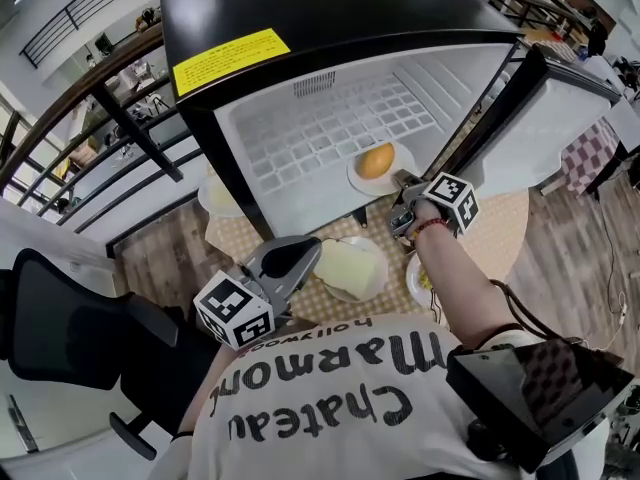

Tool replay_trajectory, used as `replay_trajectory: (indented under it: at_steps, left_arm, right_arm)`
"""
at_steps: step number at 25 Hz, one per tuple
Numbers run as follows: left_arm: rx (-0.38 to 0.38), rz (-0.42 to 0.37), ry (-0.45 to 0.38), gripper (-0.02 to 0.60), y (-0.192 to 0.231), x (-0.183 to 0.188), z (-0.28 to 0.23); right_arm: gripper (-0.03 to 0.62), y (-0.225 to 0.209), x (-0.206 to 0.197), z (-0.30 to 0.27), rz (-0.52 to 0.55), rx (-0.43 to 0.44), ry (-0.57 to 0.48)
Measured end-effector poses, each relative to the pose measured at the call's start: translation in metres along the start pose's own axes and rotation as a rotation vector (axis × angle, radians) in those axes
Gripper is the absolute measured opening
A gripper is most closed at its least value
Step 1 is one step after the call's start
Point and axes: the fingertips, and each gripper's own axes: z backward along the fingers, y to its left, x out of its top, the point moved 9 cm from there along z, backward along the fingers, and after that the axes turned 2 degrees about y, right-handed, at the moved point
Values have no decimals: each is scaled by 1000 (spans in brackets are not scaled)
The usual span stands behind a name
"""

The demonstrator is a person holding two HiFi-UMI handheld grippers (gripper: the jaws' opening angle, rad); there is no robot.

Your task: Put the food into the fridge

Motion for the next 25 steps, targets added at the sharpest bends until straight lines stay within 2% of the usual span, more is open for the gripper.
replay_trajectory:
  at_steps: [3,9,25]
  left_arm:
    - [7,5,1,5,0,-3,3]
    - [47,27,4,5,1,-10,16]
    - [88,52,1,5,15,-18,31]
  right_arm:
    - [31,0,4,-5,36,-28,1]
    - [31,5,7,-11,172,-121,-11]
    - [71,26,9,-40,492,-187,-14]
